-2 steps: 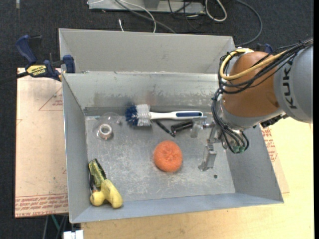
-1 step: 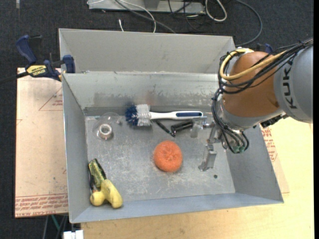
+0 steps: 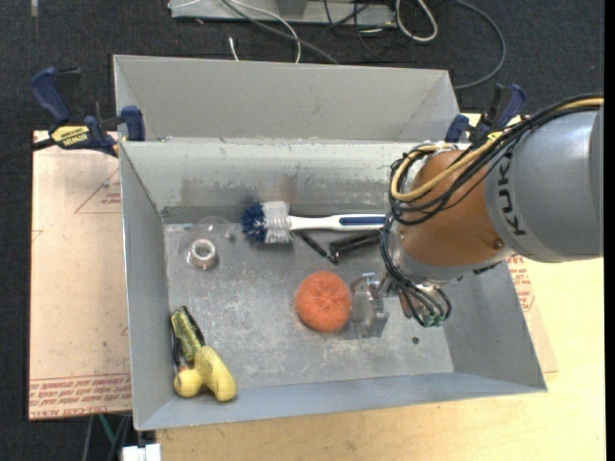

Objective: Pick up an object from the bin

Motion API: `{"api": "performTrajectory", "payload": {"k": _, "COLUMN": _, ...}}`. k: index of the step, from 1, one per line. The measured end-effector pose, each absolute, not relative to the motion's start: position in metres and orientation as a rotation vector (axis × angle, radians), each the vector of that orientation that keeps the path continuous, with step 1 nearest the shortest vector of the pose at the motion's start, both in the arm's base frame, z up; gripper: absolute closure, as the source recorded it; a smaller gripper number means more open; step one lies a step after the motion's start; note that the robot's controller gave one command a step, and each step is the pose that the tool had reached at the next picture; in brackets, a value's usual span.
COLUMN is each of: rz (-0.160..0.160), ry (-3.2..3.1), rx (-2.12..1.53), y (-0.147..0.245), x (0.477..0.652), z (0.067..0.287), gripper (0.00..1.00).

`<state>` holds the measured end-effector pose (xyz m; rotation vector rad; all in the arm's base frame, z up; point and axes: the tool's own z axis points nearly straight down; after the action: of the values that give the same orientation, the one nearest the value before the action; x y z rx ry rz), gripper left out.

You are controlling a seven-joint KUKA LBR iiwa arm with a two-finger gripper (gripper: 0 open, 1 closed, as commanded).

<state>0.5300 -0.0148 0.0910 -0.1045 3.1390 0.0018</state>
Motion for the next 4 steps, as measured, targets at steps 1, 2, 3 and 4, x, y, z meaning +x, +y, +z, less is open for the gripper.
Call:
{"api": "performTrajectory", "payload": {"k": 1, "rz": 0.002, "ry": 3.139, "rx": -0.105, "y": -0.015, "x": 0.530, "z": 0.091, "gripper": 0.00}}
{"api": "performTrajectory", "payload": {"k": 2, "rz": 0.002, "ry": 3.139, "rx": -0.105, "y": -0.015, "x": 0.530, "z": 0.091, "gripper": 0.00}}
{"api": "performTrajectory", "payload": {"k": 3, "rz": 0.003, "ry": 3.106, "rx": -0.455, "y": -0.003, "x": 0.513, "z": 0.132, "gripper": 1.00}}
{"api": "performTrajectory", "payload": {"k": 4, "rz": 0.004, "ry": 3.107, "rx": -0.454, "y": -0.003, "x": 0.513, "z": 0.132, "gripper": 0.00}}
